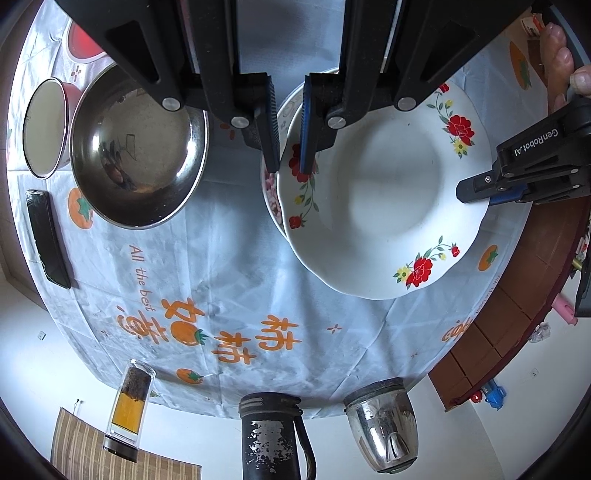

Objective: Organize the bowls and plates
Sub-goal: 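Lower the red-flower plate onto the stacked plates with both tools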

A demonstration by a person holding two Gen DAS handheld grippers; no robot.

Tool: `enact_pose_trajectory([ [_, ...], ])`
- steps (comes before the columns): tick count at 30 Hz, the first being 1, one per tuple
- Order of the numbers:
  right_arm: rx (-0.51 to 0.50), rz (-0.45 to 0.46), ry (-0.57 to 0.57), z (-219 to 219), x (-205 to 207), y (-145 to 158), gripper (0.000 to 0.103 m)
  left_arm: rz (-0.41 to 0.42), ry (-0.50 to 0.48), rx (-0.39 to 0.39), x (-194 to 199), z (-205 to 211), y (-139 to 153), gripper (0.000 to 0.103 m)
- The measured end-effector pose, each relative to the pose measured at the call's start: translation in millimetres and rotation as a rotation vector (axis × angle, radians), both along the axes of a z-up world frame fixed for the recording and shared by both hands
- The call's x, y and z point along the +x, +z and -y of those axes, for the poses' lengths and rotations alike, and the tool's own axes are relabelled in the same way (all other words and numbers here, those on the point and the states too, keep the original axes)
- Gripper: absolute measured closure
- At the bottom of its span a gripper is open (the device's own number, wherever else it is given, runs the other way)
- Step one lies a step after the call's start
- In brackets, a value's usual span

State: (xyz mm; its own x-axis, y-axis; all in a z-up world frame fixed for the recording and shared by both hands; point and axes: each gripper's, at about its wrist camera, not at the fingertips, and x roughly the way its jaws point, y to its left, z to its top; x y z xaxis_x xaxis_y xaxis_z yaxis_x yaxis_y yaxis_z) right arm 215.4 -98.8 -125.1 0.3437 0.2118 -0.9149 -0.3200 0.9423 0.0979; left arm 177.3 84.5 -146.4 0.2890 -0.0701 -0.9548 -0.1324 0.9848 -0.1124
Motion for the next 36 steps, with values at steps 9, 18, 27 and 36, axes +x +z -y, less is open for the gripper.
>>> enact_pose_trajectory([
  [9,-0.004,-0.006,-0.014,6.6,-1.6,-2.5,0.091,-0.006,-0.014,0.000,1.9,6.5,-3.1,0.083],
  [18,-0.005,-0.011,-0.027,12.7,-1.4,-5.2,0.092,-0.016,-0.025,-0.008,2.8,12.9,-7.5,0.083],
  [27,-0.009,-0.014,-0.037,17.1,0.1,-7.5,0.091,-0.019,-0.036,-0.009,4.5,17.5,-10.5,0.083],
  [36,-0.016,-0.022,-0.024,12.5,0.5,-11.9,0.091,-0.026,-0.027,-0.004,4.5,14.5,-14.9,0.083],
])
